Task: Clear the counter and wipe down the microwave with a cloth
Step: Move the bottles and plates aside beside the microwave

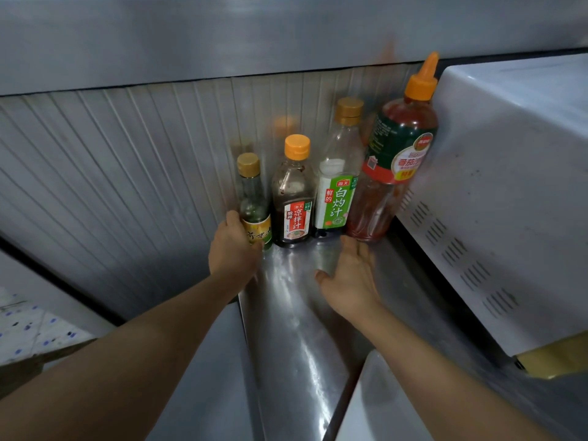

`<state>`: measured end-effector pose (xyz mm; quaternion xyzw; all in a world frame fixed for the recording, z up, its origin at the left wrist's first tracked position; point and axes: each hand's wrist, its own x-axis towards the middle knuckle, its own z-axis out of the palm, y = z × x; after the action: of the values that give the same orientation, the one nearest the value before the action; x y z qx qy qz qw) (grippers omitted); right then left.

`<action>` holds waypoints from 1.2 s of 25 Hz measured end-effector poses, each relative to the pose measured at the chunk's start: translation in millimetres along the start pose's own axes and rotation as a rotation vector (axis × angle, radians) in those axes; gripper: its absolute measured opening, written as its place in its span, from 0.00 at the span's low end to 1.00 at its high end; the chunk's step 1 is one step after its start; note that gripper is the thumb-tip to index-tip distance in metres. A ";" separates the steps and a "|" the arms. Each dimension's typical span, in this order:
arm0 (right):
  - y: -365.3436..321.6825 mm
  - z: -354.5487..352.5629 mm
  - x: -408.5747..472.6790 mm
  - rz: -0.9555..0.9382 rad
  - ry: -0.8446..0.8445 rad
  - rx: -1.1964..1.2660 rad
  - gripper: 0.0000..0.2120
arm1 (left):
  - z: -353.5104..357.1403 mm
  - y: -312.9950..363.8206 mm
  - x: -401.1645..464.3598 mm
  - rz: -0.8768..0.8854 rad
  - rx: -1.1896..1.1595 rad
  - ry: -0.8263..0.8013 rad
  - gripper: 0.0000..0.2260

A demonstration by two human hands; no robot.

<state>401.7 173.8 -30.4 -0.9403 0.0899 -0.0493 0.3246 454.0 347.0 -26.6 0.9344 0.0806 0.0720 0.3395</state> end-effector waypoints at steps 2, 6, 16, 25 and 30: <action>1.9 -5.3 -4.1 -0.005 -0.012 -0.015 0.32 | -5.7 1.9 -5.1 -0.024 0.035 -0.041 0.22; -1.2 -24.2 -18.3 0.027 -0.038 -0.029 0.32 | -22.2 9.7 -28.1 -0.048 0.078 -0.088 0.23; -0.6 -95.8 -111.0 0.174 -0.056 -0.126 0.30 | -54.9 36.3 -131.1 0.073 0.108 -0.432 0.27; 47.6 -118.5 -159.8 0.236 -0.176 -0.256 0.28 | -51.0 31.7 -218.5 0.030 0.203 -0.635 0.24; 71.1 -107.9 -157.0 0.194 -0.298 -0.254 0.24 | -41.3 21.9 -247.1 -0.019 0.356 -0.726 0.13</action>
<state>221.9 85.5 4.8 -0.9575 0.1364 0.1335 0.2163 207.1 306.9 -0.8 0.9425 -0.0248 -0.2809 0.1793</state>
